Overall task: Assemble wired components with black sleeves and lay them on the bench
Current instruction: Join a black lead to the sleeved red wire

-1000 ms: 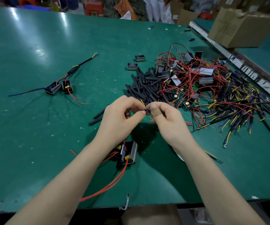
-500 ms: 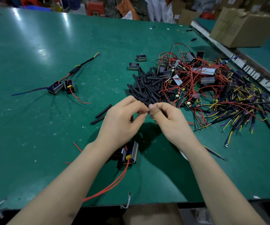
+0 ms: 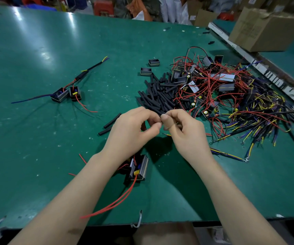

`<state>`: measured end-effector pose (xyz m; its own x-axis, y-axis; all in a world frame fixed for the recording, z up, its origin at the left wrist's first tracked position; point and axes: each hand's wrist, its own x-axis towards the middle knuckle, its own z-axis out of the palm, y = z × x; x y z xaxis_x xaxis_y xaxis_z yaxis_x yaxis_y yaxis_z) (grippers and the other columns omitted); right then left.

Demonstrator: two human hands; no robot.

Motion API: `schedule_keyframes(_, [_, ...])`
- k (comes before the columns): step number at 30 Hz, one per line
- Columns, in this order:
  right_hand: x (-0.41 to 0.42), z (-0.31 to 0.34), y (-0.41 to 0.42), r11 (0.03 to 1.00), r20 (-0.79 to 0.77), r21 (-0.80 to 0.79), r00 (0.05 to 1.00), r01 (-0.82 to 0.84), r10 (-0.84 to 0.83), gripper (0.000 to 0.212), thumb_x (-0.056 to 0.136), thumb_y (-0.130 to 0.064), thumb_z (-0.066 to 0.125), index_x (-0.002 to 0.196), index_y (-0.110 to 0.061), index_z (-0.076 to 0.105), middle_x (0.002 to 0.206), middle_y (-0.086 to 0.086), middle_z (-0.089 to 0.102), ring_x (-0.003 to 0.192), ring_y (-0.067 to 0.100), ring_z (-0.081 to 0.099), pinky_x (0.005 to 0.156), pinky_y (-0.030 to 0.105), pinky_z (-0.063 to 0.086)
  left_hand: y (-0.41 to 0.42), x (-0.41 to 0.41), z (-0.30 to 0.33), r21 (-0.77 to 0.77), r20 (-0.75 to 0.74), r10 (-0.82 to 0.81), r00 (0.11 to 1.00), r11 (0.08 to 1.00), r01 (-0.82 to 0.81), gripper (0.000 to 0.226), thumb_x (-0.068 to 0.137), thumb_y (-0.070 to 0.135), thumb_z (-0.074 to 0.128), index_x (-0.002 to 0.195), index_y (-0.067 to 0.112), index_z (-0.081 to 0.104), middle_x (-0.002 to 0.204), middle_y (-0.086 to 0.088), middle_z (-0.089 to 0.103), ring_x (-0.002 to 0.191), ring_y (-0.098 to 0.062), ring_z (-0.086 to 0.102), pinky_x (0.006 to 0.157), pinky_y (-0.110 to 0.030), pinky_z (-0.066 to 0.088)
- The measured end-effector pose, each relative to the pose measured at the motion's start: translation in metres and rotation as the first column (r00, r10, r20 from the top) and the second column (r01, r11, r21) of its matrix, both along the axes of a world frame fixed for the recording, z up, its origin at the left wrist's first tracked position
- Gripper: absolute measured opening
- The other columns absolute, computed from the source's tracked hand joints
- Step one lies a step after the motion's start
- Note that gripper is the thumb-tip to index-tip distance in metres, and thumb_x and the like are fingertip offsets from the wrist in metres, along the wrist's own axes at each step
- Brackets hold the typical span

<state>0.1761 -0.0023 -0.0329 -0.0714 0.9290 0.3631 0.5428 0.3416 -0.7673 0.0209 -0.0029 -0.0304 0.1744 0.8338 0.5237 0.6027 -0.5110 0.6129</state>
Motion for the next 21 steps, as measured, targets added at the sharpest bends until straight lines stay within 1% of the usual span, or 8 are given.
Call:
schedule_keyframes(2, [0.002, 0.0007, -0.0001, 0.998, 0.037, 0.061, 0.999, -0.03, 0.027, 0.018, 0.097, -0.024, 0.055, 0.095, -0.013, 0.068, 0.081, -0.005, 0.066, 0.078, 0.014, 0.059, 0.075, 0.036, 0.048, -0.0001, 0.0003, -0.0006, -0.043, 0.026, 0.013, 1.0, 0.999, -0.011, 0.001, 0.082, 0.021, 0.066, 0.082, 0.02, 0.066, 0.077, 0.011, 0.059, 0.066, -0.01, 0.053, 0.068, -0.024, 0.045])
schedule_keyframes(4, [0.0037, 0.0011, 0.0005, 0.989, 0.054, 0.122, 0.996, -0.078, 0.072, 0.015, 0.096, -0.017, 0.057, 0.099, -0.01, 0.07, 0.086, -0.001, 0.065, 0.08, 0.01, 0.057, 0.075, 0.029, 0.046, -0.0004, 0.0007, -0.0002, -0.101, 0.097, 0.02, 0.995, 0.995, -0.01, 0.008, 0.084, 0.017, 0.067, 0.08, 0.023, 0.064, 0.076, 0.011, 0.059, 0.067, -0.008, 0.053, 0.066, -0.014, 0.041])
schedule_keyframes(7, [0.0027, 0.0005, 0.0004, 0.972, 0.096, 0.208, 0.991, -0.113, 0.095, 0.018, 0.091, -0.007, 0.061, 0.107, -0.01, 0.069, 0.093, 0.0, 0.064, 0.088, 0.015, 0.059, 0.08, 0.03, 0.048, 0.0004, 0.0016, 0.0035, -0.231, 0.242, 0.047, 0.969, 0.973, 0.011, 0.011, 0.086, 0.016, 0.065, 0.078, 0.023, 0.063, 0.07, 0.014, 0.058, 0.063, 0.0, 0.049, 0.06, -0.008, 0.037])
schedule_keyframes(9, [0.0008, -0.002, -0.0006, 0.963, 0.109, 0.258, 0.993, -0.079, 0.052, 0.021, 0.09, -0.008, 0.061, 0.109, -0.012, 0.067, 0.094, -0.001, 0.064, 0.091, 0.019, 0.06, 0.079, 0.035, 0.05, 0.0009, 0.0025, 0.005, -0.286, 0.304, 0.047, 0.951, 0.957, 0.044, 0.015, 0.086, 0.015, 0.064, 0.076, 0.026, 0.064, 0.064, 0.018, 0.058, 0.059, 0.002, 0.047, 0.058, -0.009, 0.035])
schedule_keyframes(12, [-0.0007, -0.0041, -0.0014, 0.968, 0.048, 0.252, 0.999, -0.008, -0.004, 0.016, 0.089, -0.013, 0.064, 0.105, -0.012, 0.065, 0.092, -0.003, 0.064, 0.09, 0.021, 0.06, 0.075, 0.042, 0.051, 0.0004, 0.0025, 0.0065, -0.312, 0.341, 0.033, 0.94, 0.947, 0.08, 0.017, 0.086, 0.016, 0.064, 0.075, 0.028, 0.064, 0.062, 0.022, 0.057, 0.056, 0.001, 0.045, 0.056, -0.01, 0.035])
schedule_keyframes(14, [-0.0008, -0.0046, -0.0005, 0.948, 0.098, 0.317, 0.995, -0.008, -0.024, 0.011, 0.088, -0.012, 0.063, 0.098, -0.009, 0.067, 0.09, -0.001, 0.065, 0.087, 0.022, 0.06, 0.075, 0.043, 0.05, 0.0, 0.0025, 0.0069, -0.324, 0.347, 0.029, 0.938, 0.942, 0.091, 0.015, 0.087, 0.018, 0.064, 0.075, 0.028, 0.065, 0.062, 0.022, 0.057, 0.056, -0.003, 0.044, 0.055, -0.013, 0.035])
schedule_keyframes(18, [-0.0017, -0.0037, -0.0005, 0.908, 0.169, 0.419, 0.984, -0.024, -0.051, 0.014, 0.089, -0.006, 0.062, 0.099, -0.008, 0.072, 0.09, 0.004, 0.065, 0.083, 0.025, 0.058, 0.074, 0.039, 0.047, 0.0009, 0.0015, 0.0062, -0.382, 0.403, 0.039, 0.914, 0.915, 0.13, 0.012, 0.087, 0.018, 0.063, 0.077, 0.023, 0.067, 0.058, 0.016, 0.055, 0.054, -0.003, 0.042, 0.055, -0.018, 0.035])
schedule_keyframes(21, [-0.0009, -0.0051, -0.0017, 0.885, 0.25, 0.465, 0.963, -0.026, -0.103, 0.017, 0.088, -0.006, 0.062, 0.101, -0.009, 0.073, 0.088, 0.006, 0.063, 0.079, 0.028, 0.057, 0.066, 0.042, 0.047, 0.0002, 0.0021, 0.0032, -0.385, 0.398, 0.074, 0.914, 0.918, 0.093, 0.011, 0.086, 0.019, 0.064, 0.076, 0.023, 0.068, 0.062, 0.005, 0.059, 0.057, -0.008, 0.044, 0.058, -0.024, 0.037])
